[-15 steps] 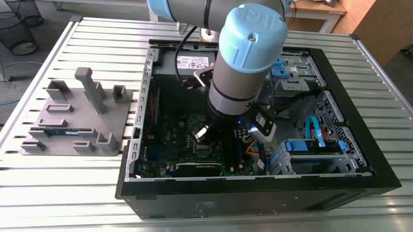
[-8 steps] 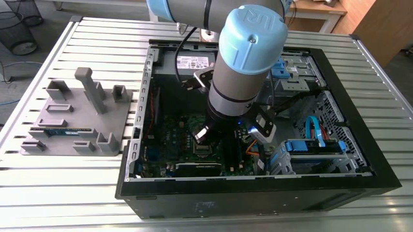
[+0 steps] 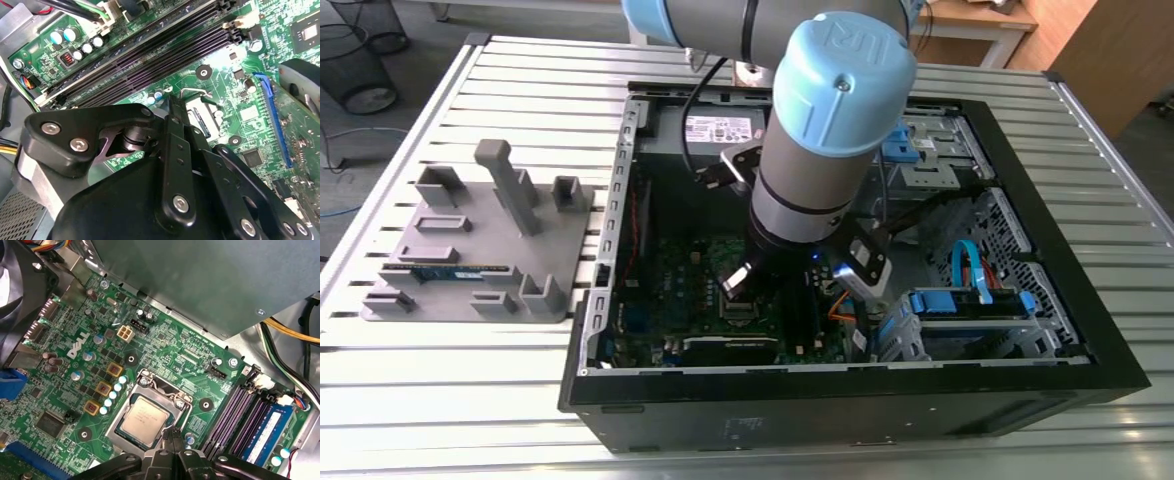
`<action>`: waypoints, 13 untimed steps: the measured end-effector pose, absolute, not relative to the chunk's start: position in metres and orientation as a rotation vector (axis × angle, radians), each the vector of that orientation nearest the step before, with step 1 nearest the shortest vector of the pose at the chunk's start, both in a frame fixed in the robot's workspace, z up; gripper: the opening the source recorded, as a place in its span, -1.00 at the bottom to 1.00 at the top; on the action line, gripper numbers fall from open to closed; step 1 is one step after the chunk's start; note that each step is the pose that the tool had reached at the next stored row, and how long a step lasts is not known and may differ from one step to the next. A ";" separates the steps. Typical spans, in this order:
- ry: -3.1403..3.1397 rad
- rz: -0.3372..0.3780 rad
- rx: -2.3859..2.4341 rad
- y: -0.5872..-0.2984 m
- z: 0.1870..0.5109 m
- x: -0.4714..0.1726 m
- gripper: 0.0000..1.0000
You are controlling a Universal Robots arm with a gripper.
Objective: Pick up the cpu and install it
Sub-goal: 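Install the first cpu locking lever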
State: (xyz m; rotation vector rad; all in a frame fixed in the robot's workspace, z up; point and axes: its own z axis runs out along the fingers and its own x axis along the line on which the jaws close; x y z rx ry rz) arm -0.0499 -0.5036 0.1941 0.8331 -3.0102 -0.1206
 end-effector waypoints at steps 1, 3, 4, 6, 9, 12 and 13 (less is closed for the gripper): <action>-3.010 -0.121 0.833 -0.504 0.194 -0.050 -0.79; -3.010 -0.121 0.833 -0.505 0.194 -0.050 -0.79; -3.010 -0.121 0.833 -0.506 0.194 -0.050 -0.79; -3.010 -0.121 0.833 -0.507 0.194 -0.050 -0.79; -3.011 -0.121 0.833 -0.509 0.194 -0.050 -0.79; -3.011 -0.121 0.833 -0.512 0.194 -0.050 -0.79; -3.011 -0.121 0.833 -0.513 0.194 -0.050 -0.79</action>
